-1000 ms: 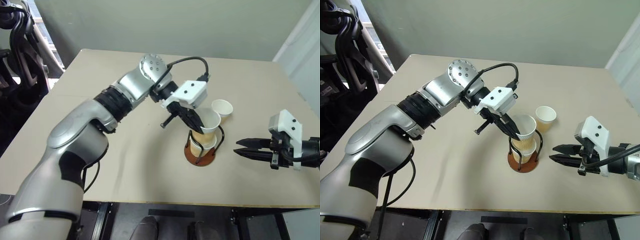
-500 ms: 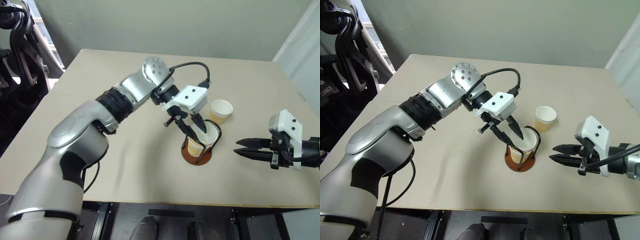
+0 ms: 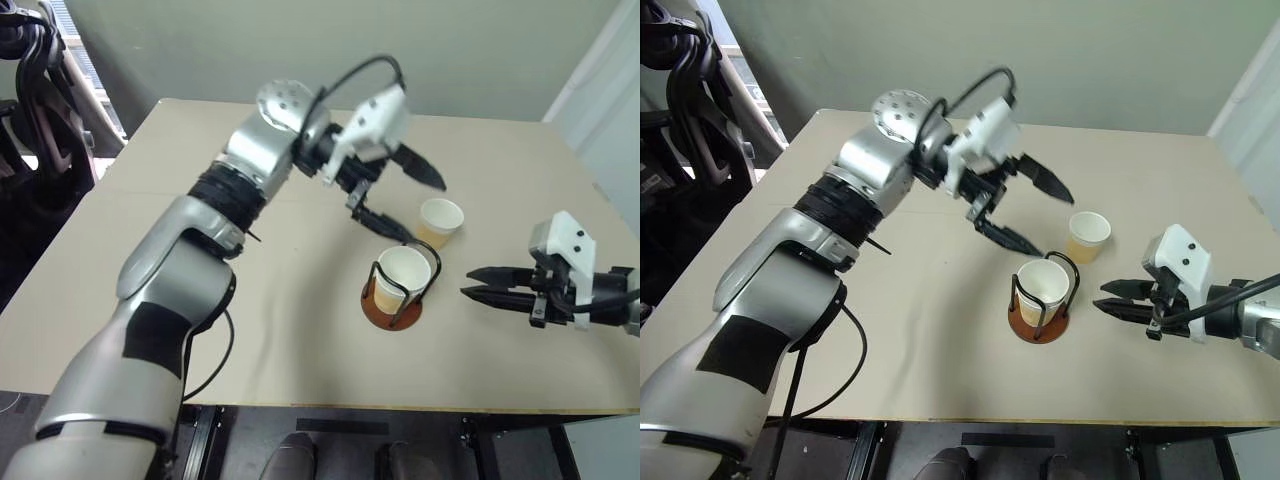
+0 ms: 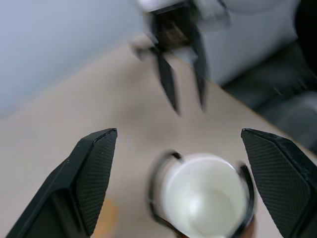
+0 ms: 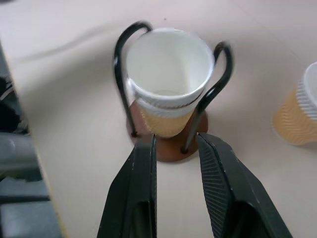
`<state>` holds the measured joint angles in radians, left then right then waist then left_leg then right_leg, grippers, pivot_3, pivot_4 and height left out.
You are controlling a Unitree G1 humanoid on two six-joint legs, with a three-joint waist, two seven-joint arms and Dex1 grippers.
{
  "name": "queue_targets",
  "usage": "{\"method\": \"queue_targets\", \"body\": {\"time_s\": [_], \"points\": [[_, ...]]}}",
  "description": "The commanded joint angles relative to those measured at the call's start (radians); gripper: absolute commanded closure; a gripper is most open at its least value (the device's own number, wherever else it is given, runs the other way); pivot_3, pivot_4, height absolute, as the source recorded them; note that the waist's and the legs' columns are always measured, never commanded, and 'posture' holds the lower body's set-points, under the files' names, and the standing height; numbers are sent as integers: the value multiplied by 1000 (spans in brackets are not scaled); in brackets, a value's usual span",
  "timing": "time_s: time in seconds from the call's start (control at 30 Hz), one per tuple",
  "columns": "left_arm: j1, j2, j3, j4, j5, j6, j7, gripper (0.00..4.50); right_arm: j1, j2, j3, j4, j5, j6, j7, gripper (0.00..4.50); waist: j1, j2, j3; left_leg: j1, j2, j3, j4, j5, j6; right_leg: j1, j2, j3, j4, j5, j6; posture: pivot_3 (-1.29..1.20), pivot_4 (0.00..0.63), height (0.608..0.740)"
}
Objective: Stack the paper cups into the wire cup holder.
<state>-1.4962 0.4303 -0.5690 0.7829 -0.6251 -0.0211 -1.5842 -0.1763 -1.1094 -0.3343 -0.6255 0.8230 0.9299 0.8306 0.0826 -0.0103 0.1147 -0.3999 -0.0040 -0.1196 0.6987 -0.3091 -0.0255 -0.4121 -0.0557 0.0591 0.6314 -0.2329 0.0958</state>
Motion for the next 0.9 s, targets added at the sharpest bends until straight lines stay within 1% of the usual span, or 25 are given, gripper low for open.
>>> {"method": "queue_targets", "body": {"time_s": [0.03,0.13,0.27,0.53,0.6,0.77,0.9], "points": [[53,18,146,-73,-2,114,7,205,-47,4,43,9,-37,-27,-25,3286,0,1,0,0,0,0,0,0,0,0,0,0,0,0,0,0,150,740],[120,47,238,-134,12,192,50,205,-95,13,88,30,-57,-37,-28,3286,-1,1,0,0,0,0,1,0,0,0,1,0,0,0,0,0,150,740],[198,89,345,-168,36,275,136,205,-172,35,129,81,-90,-53,-37,3286,-1,1,0,1,0,0,1,0,0,-1,1,0,1,0,0,0,150,740],[330,142,504,-258,71,367,273,205,-314,86,162,197,-175,-121,-52,3286,-2,1,0,1,0,-1,1,1,0,-2,0,0,-2,0,0,0,150,740],[362,143,520,-292,94,363,314,205,-348,101,187,231,-213,-144,-57,3286,-2,1,0,1,0,-2,0,1,0,-2,0,0,-2,0,0,0,150,740],[424,100,576,-340,158,241,450,205,-427,139,270,325,-336,-215,-74,3286,-2,1,0,1,0,-1,1,1,0,-2,0,0,-3,0,0,0,150,740],[443,112,587,-372,148,274,419,205,-472,163,346,400,-449,-280,-79,3286,-5,1,0,1,0,-1,0,1,0,-3,0,0,-2,0,-1,0,150,740]]}}
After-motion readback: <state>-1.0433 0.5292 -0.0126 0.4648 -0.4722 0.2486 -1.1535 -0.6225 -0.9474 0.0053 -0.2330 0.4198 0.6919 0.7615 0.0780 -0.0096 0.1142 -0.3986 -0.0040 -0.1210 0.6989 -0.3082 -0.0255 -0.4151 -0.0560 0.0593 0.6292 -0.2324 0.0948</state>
